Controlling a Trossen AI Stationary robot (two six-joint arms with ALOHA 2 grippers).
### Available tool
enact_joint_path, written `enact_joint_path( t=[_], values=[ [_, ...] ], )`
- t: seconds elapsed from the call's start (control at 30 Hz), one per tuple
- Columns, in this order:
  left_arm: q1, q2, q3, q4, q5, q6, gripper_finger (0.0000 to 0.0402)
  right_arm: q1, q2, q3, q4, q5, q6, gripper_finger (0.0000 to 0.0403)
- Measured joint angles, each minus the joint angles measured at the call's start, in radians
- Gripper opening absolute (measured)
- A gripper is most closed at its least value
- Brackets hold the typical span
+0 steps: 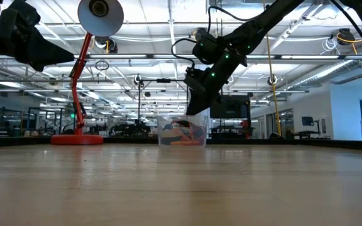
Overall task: Pick and place rubber bands into bin
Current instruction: Put the red rubber band into the transparent bin
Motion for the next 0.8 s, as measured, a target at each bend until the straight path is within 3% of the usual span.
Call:
enact_joint_path(
  t=[0.2,0.3,0.43,0.63,0.8],
  values=[
    [0.0,0.0,0.0,0.0,0.0,-0.001,0.0063,0.005,-0.052,-0.001,-0.04,-0.023,-0.071,0.0103],
    [0.0,0.0,0.0,0.0,0.0,-0.012,0.0063,0.029,-0.143,-0.001,-0.147,-0.099,-0.235,0.0109],
    [0.0,0.0,0.0,0.0,0.0,-0.015,0.0063,0.095,-0.288,-0.001,-0.341,-0.104,-0.325,0.0111],
    [0.0,0.0,0.0,0.0,0.0,0.0,0.0063,0.208,-0.496,-0.001,-0.561,-0.104,-0.265,0.011],
    [0.0,0.0,0.0,0.0,-0.007,0.006,0.0063,0.284,-0.624,-0.001,-0.598,-0.106,-0.082,0.0114]
  ],
)
